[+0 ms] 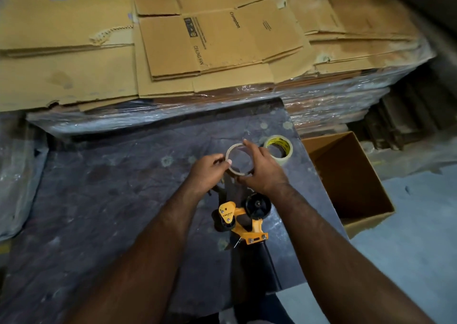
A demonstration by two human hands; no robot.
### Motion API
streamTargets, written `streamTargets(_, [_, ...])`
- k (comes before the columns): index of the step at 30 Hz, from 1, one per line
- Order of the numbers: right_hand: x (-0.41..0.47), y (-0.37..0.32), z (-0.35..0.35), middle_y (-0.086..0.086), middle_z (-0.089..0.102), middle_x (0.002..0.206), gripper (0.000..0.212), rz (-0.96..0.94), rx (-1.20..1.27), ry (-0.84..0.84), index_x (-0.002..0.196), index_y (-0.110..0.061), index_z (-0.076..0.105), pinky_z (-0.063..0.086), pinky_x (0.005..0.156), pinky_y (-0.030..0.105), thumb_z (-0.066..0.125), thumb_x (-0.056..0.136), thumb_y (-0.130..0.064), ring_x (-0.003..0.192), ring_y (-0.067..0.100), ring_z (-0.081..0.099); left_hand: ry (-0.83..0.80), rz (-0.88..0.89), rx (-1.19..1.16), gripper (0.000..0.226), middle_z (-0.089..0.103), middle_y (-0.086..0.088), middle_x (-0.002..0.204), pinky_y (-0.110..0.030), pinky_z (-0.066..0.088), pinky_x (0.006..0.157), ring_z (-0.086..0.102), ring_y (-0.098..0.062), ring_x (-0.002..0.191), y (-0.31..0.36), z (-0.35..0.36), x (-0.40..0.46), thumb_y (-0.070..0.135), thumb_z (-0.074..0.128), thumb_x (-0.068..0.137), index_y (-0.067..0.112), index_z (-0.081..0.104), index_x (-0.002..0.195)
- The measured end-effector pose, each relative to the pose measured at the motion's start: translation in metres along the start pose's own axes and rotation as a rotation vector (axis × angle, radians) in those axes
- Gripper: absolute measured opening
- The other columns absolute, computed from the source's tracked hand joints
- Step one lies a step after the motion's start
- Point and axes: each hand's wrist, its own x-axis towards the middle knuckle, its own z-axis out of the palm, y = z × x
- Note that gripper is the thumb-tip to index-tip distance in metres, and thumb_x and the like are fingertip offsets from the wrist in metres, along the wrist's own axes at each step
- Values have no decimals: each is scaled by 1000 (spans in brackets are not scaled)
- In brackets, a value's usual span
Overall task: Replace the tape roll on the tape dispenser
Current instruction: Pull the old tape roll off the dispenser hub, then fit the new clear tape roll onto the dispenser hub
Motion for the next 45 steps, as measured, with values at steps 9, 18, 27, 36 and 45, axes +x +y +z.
streamTargets(9, [68,25,52,17,33,149,110,98,-26,-194,160,-28,4,51,95,54,77,77,-33,125,45,51,154,-23,232,51,48,-10,150,-46,42,112,47,-28,137,-35,29,10,21,57,98,12,46,147])
streamTargets(18, [49,72,3,15,42,148,85,-121,-52,35,155,-12,25,50,92,49,68,85,-33,131,37,45,173,49,405,53,45,-13,150,-44,42,109,43,-31,138,-4,68,15,16,54,97,5,43,148])
streamTargets(27, [49,117,-23,4,67,123,38,-12,-425,-104,124,-27,60,33,99,47,59,87,-15,124,25,51,85,75,440,55,43,-15,154,-44,38,114,39,-33,142,15,100,16,24,55,101,4,39,150])
streamTargets(36, [29,85,-43,17,73,115,42,-160,-64,26,128,-22,67,52,92,41,64,87,-12,106,40,66,218,73,397,55,50,-9,149,-50,33,115,46,-30,136,25,78,-9,29,62,95,13,46,145])
streamTargets(45, [-42,36,-43,-4,76,115,30,-114,456,-80,122,-20,71,54,98,42,65,92,-25,109,11,69,342,253,238,63,61,-2,139,-59,35,112,55,-24,130,42,19,-53,49,63,82,19,57,137])
